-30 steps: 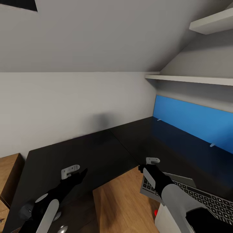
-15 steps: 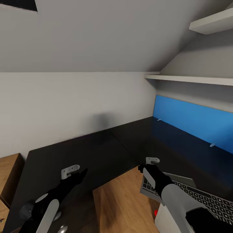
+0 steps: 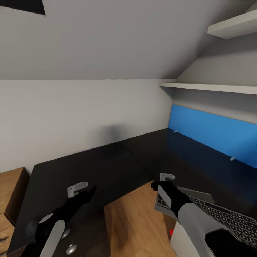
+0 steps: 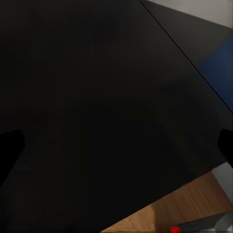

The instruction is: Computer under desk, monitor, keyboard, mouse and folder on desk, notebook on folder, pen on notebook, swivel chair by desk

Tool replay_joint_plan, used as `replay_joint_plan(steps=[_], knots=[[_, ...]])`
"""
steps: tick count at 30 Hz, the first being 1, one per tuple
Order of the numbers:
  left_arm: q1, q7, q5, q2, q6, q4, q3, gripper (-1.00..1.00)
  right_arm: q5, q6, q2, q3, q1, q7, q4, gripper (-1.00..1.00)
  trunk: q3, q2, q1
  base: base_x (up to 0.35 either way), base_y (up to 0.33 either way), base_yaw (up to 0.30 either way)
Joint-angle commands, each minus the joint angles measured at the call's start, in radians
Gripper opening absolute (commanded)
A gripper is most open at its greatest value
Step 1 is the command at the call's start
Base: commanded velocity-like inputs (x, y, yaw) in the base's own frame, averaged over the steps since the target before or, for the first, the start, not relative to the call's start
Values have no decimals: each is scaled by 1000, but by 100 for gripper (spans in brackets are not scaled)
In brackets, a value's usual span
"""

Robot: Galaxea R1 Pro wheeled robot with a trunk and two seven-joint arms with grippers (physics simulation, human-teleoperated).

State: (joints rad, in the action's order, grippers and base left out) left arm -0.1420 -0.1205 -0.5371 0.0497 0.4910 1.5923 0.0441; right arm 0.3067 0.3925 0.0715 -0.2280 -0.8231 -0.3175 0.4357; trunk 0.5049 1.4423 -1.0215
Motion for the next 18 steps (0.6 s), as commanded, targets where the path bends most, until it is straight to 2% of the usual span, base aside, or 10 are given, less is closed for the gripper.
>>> replay_joint_plan(steps=[1,18], knots=[[-1,-10,-10,1,3,1,2,100,11,4,-1,-8,-1,-8,2,100,1,1,0,-206,0,0],[-1,-10,-10,1,3,1,2,100,11,5,-1,-8,-1,-9,3,100,1,1,0,-128,0,0]])
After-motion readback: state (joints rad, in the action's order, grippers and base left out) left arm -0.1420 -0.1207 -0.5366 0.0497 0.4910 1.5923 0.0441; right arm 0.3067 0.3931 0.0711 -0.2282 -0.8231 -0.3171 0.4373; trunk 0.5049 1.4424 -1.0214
